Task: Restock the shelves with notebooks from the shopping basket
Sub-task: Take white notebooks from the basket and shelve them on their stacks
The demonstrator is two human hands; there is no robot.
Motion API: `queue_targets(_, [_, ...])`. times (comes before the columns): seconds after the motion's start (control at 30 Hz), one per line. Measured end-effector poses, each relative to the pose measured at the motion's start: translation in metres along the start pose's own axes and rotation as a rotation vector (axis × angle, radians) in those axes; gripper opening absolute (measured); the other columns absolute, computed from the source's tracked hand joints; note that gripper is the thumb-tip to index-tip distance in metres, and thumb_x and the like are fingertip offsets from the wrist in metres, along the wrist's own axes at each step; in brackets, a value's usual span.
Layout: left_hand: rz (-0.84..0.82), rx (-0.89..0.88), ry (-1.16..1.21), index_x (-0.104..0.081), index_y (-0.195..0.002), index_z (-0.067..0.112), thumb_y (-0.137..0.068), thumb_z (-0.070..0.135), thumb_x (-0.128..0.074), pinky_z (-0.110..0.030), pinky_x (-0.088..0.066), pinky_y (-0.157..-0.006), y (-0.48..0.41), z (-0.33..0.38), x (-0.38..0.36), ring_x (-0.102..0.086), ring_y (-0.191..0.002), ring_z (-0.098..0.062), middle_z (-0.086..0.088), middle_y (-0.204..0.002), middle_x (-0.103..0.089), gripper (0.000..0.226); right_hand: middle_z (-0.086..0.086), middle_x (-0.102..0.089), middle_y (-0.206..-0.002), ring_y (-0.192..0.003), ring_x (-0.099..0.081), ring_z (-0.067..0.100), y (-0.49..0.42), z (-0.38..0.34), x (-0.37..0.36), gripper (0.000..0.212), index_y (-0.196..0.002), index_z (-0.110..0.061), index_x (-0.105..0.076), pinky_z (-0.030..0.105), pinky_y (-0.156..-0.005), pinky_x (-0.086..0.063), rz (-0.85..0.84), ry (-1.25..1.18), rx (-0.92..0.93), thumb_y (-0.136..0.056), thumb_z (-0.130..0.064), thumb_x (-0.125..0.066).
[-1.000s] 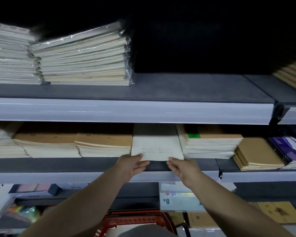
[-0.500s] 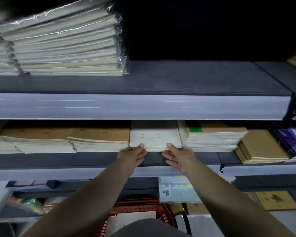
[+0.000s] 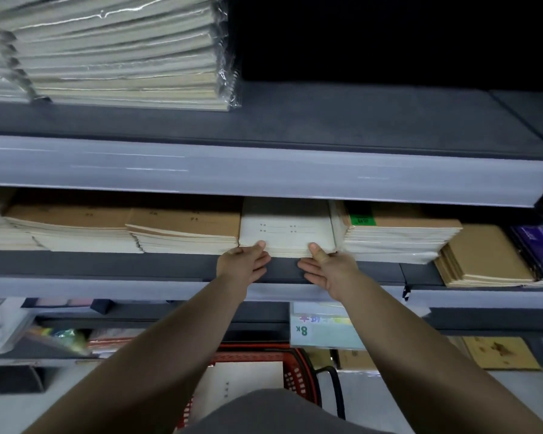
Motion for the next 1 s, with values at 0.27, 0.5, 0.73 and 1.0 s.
queue_targets(0.27, [-0.186,0.056,0.146,-0.060,-0.115,0.007,-0.099,0.055,-0.037,-0.030,-0.050,-0.080,0.034,0.003,0.011,-0.066,-0.100,-0.019,-0.008,-0.111,-0.068,0.056,0.017,-0.067,-0.098,-0.077,-0.069,0.020,0.005,-0.004,0.000,0.021,-0.101,-0.008,-0.057,0.027,-0.055,-0.058,-0.066,-0.027,0.030,-0.093,-0.027,-0.061])
queue_targets(0.5, [-0.205,0.011,0.253,-0.060,-0.119,0.011,-0.096,0.065,-0.026,-0.037,-0.047,-0.089,0.066,0.004,0.030,-0.065,-0.107,-0.020,-0.006,-0.115,-0.071,0.068,0.013,-0.067,-0.114,-0.098,-0.066,0.019,0.041,0.012,-0.004,0.075,-0.117,-0.002,-0.055,0.032,-0.081,-0.052,-0.377,-0.137,-0.108,-0.092,-0.068,-0.029])
queue_targets(0.73, [-0.328,-0.003,0.265,-0.059,-0.126,0.011,-0.091,0.074,-0.018,-0.042,-0.042,-0.096,0.094,0.000,0.039,-0.063,-0.112,-0.022,-0.008,-0.116,-0.070,0.083,0.002,-0.059,-0.129,-0.125,-0.053,0.019,0.090,0.027,-0.021,0.097,-0.134,-0.006,-0.050,0.039,-0.100,-0.039,-0.443,-0.136,-0.060,-0.084,-0.081,-0.016])
queue_targets(1.0, [-0.435,-0.006,0.146,-0.056,-0.130,0.013,-0.086,0.081,-0.011,-0.044,-0.041,-0.097,0.128,0.016,0.086,-0.061,-0.116,-0.023,-0.005,-0.121,-0.069,0.092,0.008,-0.057,-0.135,-0.128,-0.050,0.022,0.145,0.044,-0.048,0.090,-0.134,-0.014,-0.050,0.046,-0.108,-0.032,-0.411,-0.179,0.065,-0.084,-0.081,-0.016])
Point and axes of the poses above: each hand's wrist, its own y-axis away from the middle knuckle, its own x-axis out of the back of the hand, z = x × y, the point moved 4 cm from there along -y, towards the middle knuckle
